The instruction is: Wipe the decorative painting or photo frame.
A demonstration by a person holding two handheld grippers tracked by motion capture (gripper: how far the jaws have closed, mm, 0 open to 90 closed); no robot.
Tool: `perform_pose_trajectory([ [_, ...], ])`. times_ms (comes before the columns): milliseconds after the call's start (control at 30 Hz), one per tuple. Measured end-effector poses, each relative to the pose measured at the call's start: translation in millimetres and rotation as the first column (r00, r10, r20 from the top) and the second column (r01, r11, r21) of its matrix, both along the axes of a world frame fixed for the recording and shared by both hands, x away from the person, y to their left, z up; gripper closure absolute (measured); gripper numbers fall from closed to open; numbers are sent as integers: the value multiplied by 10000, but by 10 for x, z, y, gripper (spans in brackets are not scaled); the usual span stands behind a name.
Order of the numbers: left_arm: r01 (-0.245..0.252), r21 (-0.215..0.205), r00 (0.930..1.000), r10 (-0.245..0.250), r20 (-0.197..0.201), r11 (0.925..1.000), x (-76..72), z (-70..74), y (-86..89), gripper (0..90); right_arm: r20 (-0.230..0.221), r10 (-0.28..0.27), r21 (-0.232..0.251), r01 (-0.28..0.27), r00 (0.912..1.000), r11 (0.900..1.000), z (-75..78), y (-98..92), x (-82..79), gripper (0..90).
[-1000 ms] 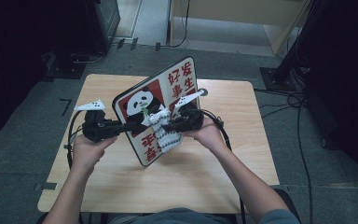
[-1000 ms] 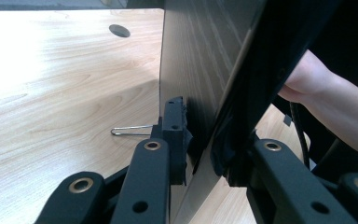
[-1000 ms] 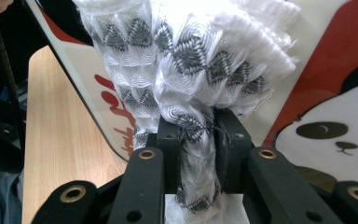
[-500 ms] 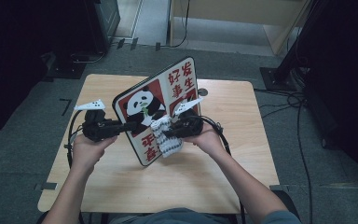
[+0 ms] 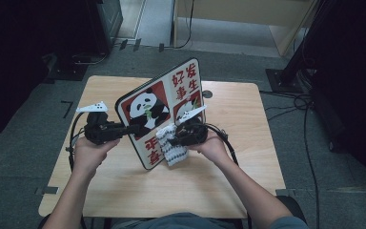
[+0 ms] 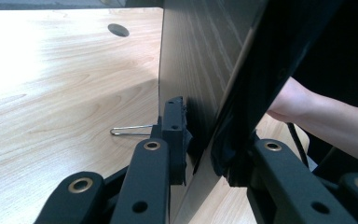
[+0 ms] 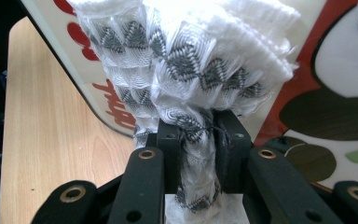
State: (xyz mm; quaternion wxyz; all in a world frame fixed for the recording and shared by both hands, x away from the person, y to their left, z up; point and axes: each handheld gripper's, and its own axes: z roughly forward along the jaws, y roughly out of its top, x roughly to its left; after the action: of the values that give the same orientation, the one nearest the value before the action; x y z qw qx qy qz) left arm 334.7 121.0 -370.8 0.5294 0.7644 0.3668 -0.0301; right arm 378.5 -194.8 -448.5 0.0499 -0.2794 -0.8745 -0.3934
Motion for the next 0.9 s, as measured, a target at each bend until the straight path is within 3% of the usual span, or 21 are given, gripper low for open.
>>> perform_pose_trajectory([
  [500, -5, 21, 10000, 5, -30, 10000, -3, 5, -4, 751, -317, 22, -217, -29, 9995, 9998, -118, -2, -9, 753],
  [667, -38, 82, 10000, 38, 10, 10000, -5, 7, -4, 753, -514, -10, -266, -4, 9987, 9996, -77, 2, -9, 757],
  [900, -34, 47, 10000, 34, 11, 10000, -5, 4, -4, 749, -234, 96, -15, -96, 9997, 10000, 100, 6, -21, 760],
])
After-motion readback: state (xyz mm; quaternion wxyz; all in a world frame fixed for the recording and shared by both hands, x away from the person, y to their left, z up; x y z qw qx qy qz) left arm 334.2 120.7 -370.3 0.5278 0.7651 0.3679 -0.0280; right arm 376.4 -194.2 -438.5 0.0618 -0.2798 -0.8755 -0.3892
